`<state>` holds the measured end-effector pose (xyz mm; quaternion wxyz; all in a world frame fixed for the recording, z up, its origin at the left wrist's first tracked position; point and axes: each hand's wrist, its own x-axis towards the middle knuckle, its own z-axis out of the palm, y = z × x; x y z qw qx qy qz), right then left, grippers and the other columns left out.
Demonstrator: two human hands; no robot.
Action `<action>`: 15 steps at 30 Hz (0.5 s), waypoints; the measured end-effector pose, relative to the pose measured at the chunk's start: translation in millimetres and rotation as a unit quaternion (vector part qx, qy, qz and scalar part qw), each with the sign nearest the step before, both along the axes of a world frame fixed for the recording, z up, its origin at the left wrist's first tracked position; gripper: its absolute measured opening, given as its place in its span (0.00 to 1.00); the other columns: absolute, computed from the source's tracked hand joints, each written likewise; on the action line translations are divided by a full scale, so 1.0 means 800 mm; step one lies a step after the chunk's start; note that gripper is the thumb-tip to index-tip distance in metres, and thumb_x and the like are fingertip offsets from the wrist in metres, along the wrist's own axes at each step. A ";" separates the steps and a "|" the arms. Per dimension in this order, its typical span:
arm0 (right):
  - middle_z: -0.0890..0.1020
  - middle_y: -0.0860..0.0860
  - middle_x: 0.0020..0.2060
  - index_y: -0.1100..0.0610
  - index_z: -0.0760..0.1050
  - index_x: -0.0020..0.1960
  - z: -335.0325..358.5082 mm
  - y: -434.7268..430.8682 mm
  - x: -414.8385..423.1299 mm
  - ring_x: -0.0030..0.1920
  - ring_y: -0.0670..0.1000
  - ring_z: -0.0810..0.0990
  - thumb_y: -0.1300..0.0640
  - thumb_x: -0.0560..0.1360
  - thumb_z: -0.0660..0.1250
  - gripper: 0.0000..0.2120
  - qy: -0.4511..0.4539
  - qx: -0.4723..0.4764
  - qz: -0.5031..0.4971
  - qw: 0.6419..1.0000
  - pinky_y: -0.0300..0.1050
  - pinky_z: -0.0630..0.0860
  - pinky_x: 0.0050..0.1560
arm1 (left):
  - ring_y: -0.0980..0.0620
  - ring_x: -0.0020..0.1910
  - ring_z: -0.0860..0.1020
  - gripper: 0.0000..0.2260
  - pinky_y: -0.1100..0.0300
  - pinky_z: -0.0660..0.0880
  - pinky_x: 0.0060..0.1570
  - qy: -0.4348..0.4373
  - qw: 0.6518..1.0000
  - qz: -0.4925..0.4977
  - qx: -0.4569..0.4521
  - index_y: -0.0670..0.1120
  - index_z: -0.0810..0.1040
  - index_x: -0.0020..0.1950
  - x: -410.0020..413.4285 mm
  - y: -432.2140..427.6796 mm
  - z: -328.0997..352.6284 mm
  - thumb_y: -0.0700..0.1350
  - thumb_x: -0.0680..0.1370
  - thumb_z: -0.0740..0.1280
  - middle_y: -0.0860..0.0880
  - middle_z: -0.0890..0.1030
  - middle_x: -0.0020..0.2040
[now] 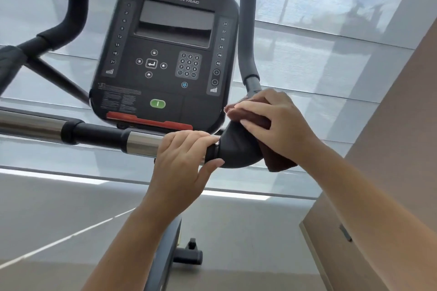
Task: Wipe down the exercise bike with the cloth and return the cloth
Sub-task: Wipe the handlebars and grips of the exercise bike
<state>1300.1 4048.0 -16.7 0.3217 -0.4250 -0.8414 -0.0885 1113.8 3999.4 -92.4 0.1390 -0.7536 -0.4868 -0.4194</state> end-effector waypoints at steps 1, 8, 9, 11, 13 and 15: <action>0.78 0.51 0.51 0.49 0.78 0.57 -0.012 -0.015 0.001 0.53 0.55 0.73 0.53 0.73 0.67 0.13 0.003 0.015 0.012 1.000 0.41 0.67 0.55 | 0.45 0.50 0.78 0.17 0.55 0.63 0.55 -0.004 1.000 0.000 -0.003 0.42 0.79 0.51 0.000 0.000 0.000 0.53 0.75 0.59 0.47 0.82 0.48; 0.77 0.53 0.50 0.50 0.78 0.58 0.008 -0.009 0.009 0.52 0.56 0.73 0.55 0.74 0.67 0.13 -0.066 0.000 0.029 0.997 0.45 0.69 0.55 | 0.43 0.47 0.79 0.16 0.56 0.62 0.54 -0.020 1.000 0.006 -0.008 0.42 0.79 0.47 0.002 -0.001 0.001 0.53 0.73 0.60 0.46 0.82 0.46; 0.76 0.53 0.51 0.49 0.77 0.59 0.015 0.003 0.007 0.54 0.56 0.72 0.55 0.74 0.67 0.14 -0.049 -0.006 0.004 0.999 0.44 0.67 0.57 | 0.44 0.48 0.79 0.17 0.56 0.62 0.54 -0.021 1.000 0.007 -0.008 0.42 0.79 0.47 0.002 -0.002 0.001 0.53 0.73 0.60 0.46 0.82 0.46; 0.76 0.52 0.52 0.49 0.78 0.59 0.010 0.007 0.002 0.55 0.55 0.71 0.55 0.74 0.67 0.14 -0.020 -0.007 -0.020 1.000 0.40 0.65 0.56 | 0.43 0.48 0.79 0.17 0.56 0.63 0.54 -0.023 1.000 0.010 -0.009 0.41 0.79 0.47 0.002 -0.002 0.001 0.54 0.73 0.59 0.46 0.82 0.46; 0.77 0.53 0.51 0.50 0.78 0.58 -0.014 -0.015 -0.002 0.52 0.55 0.72 0.55 0.73 0.67 0.13 -0.017 0.024 -0.002 1.000 0.37 0.64 0.53 | 0.43 0.48 0.79 0.18 0.55 0.63 0.54 -0.027 1.000 0.009 -0.011 0.41 0.79 0.47 0.004 -0.002 -0.001 0.54 0.73 0.59 0.46 0.82 0.46; 0.78 0.53 0.50 0.52 0.79 0.57 -0.035 -0.043 -0.001 0.50 0.55 0.73 0.53 0.73 0.66 0.13 -0.010 0.049 0.038 0.998 0.38 0.67 0.52 | 0.43 0.49 0.79 0.17 0.55 0.63 0.54 -0.027 1.000 0.009 -0.007 0.41 0.79 0.47 0.004 -0.001 0.000 0.53 0.73 0.60 0.46 0.82 0.47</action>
